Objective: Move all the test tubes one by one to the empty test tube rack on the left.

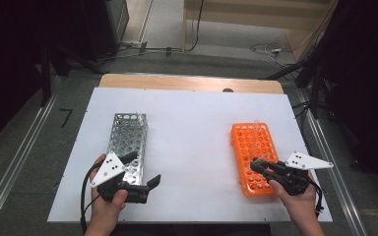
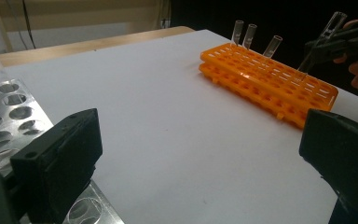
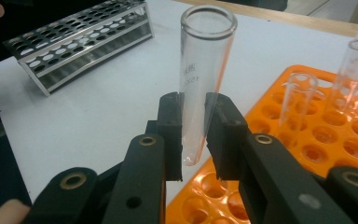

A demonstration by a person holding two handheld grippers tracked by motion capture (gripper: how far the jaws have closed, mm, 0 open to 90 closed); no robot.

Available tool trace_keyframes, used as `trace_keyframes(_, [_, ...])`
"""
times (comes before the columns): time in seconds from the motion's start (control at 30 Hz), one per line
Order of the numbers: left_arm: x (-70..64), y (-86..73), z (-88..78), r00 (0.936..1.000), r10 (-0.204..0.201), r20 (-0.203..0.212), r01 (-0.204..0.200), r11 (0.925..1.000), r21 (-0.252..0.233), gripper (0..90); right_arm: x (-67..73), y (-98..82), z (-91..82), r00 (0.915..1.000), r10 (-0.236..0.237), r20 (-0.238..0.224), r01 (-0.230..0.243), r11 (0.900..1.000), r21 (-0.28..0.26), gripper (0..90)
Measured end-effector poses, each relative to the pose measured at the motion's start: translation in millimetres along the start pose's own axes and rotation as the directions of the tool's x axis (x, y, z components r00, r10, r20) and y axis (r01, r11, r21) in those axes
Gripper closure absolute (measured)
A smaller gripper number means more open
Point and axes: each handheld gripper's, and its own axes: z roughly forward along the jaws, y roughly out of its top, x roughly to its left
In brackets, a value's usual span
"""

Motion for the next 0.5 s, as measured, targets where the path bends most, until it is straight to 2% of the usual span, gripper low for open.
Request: trace_keyframes(0.5, [-6.0, 1.6, 3.5, 0.9998, 0.008, 0.017, -0.008, 1.0, 0.001, 0.0, 19.4, 3.2, 20.5, 0.9984, -0.03, -0.047, 0.032, 0.999, 0.03, 73.8])
